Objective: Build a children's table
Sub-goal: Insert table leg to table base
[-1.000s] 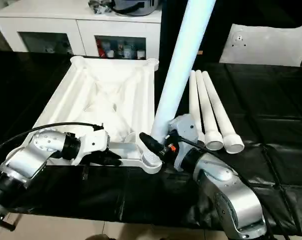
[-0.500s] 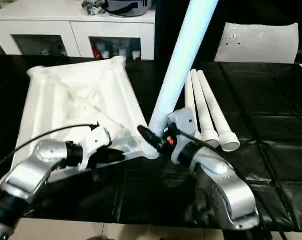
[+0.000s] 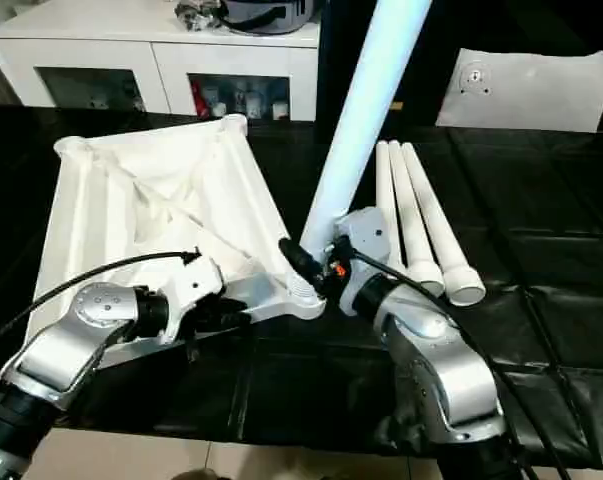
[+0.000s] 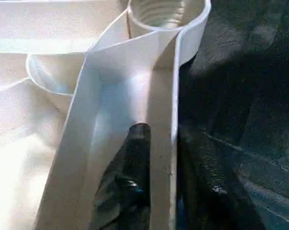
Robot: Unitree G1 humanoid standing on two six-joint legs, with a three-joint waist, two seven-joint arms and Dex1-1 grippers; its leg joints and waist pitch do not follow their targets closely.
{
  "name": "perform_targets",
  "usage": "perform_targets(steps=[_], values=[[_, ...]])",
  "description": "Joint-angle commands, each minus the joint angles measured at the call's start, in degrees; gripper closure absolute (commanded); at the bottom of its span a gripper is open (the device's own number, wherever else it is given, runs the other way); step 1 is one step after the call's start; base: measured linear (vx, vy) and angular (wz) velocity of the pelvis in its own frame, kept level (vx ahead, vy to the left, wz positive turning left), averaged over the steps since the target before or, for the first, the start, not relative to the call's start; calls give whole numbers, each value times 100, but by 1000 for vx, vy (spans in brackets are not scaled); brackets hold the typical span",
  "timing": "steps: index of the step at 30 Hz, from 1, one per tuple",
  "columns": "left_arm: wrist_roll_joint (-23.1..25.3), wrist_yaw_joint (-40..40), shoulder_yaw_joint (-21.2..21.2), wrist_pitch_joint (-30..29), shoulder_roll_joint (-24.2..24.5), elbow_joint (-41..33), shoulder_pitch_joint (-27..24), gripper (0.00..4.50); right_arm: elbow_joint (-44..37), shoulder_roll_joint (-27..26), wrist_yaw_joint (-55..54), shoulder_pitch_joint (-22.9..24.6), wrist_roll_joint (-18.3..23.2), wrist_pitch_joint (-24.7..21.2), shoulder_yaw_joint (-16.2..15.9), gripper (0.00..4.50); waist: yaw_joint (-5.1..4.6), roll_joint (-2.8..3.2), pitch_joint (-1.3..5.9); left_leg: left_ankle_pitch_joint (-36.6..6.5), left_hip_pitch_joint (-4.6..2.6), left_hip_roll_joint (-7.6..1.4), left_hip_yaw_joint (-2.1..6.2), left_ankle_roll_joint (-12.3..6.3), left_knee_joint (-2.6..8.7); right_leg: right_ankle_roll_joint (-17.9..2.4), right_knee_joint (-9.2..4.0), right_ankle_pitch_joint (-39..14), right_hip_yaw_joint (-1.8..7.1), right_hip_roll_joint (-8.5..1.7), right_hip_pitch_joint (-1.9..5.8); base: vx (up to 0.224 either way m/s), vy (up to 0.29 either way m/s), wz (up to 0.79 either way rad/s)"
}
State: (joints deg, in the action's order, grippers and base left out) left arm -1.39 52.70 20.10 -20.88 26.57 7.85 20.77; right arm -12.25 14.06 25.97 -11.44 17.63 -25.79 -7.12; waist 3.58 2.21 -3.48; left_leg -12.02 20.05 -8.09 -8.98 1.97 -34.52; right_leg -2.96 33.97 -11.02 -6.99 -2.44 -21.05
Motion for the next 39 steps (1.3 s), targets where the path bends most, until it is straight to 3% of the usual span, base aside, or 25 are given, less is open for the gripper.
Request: perform_targets(steps=[1,5,6,7,10,14,23,27,29,30,33,36,37,38,39], values=[[86,-112,-87,18,82,155,106,354,-19,-10,-90,-67,-58,139,55,260,31,27,361,-918,7,-563,244,-274,410,-472,-524,-1773,490,-781,252,0,0,0],[123,-104,-90,222,19,366,212,352,10,-113,-171,-18,-14,181,163,260,36,79,357,-960,6,-542,246,-260,405,-465,-539,-1906,481,-774,259,0,0,0],[105,-95,-100,282,-21,433,242,383,31,-129,-205,-6,-67,265,168,260,31,56,354,-1001,0,-537,241,-254,405,-428,-559,-1985,476,-772,255,0,0,0],[105,-95,-100,282,-21,433,242,390,31,-129,-205,-6,-67,265,168,260,37,69,359,-997,2,-535,243,-248,405,-422,-556,-1996,475,-777,259,0,0,0],[60,-103,-127,376,-87,517,293,394,-13,-106,-140,17,22,23,134,260,31,82,369,-1010,0,-554,253,-251,405,-440,-551,-1915,482,-782,267,0,0,0],[25,-36,-100,425,-120,618,354,432,-136,-74,-27,73,195,-227,70,260,41,103,373,-942,13,-561,254,-278,403,-535,-520,-1697,489,-784,274,0,0,0],[8,82,-59,454,-108,729,392,450,101,-25,11,-43,187,-400,94,260,36,93,372,-897,13,-566,251,-276,401,-536,-524,-1749,485,-788,277,0,0,0],[-70,282,-93,597,-54,678,379,450,504,-24,150,-293,156,-233,135,260,45,60,372,-846,20,-543,233,-291,387,-543,-538,-1835,484,-797,278,0,0,0],[-142,347,-132,703,-67,632,393,450,637,20,223,-378,140,-209,114,260,52,30,387,-732,27,-561,237,-312,387,-558,-499,-1670,489,-792,281,0,0,0],[-167,368,-148,727,-81,623,412,450,676,51,254,-413,141,-212,103,260,63,43,400,-651,17,-575,236,-329,381,-602,-469,-1485,493,-788,275,0,0,0],[-190,482,-149,949,-37,582,416,450,808,101,310,-500,97,-250,40,260,119,10,459,-184,61,-565,220,-491,336,-780,-341,-658,502,-799,276,0,0,0],[-232,509,-182,916,-47,580,444,450,887,134,402,-574,99,-258,21,260,158,-3,462,-51,84,-572,209,-592,323,-785,-312,-489,493,-786,252,0,0,0],[-247,532,-194,912,-51,601,461,450,944,149,445,-614,86,-232,5,260,172,14,451,-127,78,-575,205,-592,325,-766,-342,-615,488,-794,246,0,0,0],[-241,556,-188,934,-40,625,469,450,976,175,472,-632,37,-195,-36,260,183,70,450,-174,71,-574,212,-566,322,-759,-343,-679,486,-793,242,0,0,0],[-243,630,-166,974,-27,658,497,450,1049,205,492,-683,2,-172,-50,260,178,68,442,-251,74,-574,208,-533,328,-720,-372,-771,487,-789,246,0,0,0]])
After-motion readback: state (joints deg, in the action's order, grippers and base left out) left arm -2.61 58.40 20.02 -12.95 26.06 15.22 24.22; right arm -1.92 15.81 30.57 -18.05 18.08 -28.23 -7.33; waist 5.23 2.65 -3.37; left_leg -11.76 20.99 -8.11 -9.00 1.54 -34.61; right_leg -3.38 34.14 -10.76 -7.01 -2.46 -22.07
